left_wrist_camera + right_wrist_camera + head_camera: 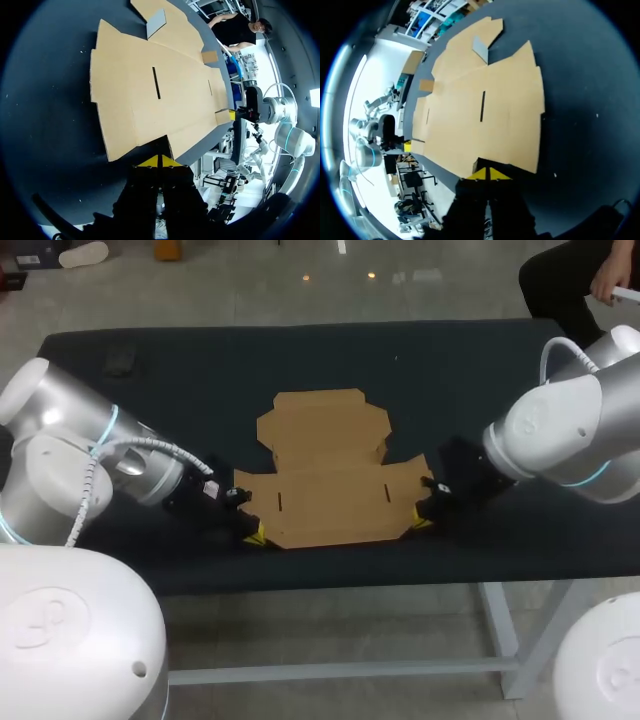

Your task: Assemble the packaging by folding the flat box into shape, placing the metal phone stand inside, and closing the box properly

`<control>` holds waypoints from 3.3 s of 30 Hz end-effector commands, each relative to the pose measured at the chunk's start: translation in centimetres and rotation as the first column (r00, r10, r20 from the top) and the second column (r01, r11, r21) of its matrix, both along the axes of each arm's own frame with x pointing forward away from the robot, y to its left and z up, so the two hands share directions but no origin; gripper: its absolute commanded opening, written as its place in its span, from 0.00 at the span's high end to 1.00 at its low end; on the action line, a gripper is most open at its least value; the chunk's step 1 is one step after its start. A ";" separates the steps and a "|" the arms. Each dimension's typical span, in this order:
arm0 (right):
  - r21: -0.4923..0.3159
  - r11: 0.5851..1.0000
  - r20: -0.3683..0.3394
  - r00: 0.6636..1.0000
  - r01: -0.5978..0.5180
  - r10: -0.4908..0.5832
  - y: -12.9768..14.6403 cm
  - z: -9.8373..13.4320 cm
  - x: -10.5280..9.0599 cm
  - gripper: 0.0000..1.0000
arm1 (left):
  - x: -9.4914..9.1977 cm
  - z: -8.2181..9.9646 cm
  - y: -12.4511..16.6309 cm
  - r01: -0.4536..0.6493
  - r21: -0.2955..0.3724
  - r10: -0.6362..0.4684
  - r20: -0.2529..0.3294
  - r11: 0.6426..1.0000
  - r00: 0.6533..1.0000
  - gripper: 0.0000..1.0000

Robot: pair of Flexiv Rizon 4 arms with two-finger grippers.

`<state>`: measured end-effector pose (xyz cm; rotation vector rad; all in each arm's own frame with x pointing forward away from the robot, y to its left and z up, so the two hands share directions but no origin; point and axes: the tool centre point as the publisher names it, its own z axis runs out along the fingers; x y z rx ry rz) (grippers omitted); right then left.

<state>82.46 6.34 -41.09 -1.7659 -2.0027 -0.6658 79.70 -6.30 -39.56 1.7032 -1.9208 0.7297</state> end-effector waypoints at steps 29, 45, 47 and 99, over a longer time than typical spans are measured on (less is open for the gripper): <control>-0.082 0.997 0.008 1.000 -0.008 0.009 1.8 0.6 0.3 1.00 | 0.3 0.9 -2.2 -0.012 0.122 0.013 -0.006 0.992 1.000 1.00; -0.141 0.990 0.012 1.000 -0.016 0.018 2.9 0.6 0.2 1.00 | 0.2 1.0 -3.4 -0.021 0.158 0.022 -0.005 0.987 1.000 1.00; -0.151 0.988 0.011 1.000 -0.014 0.016 3.0 0.6 0.2 1.00 | 0.1 1.0 -3.6 -0.029 0.168 0.030 -0.005 0.985 1.000 1.00; -0.280 0.960 0.009 1.000 -0.005 0.008 5.3 -1.1 -0.6 1.00 | 0.8 -1.1 -5.2 -0.110 0.230 0.111 0.007 0.967 0.994 1.00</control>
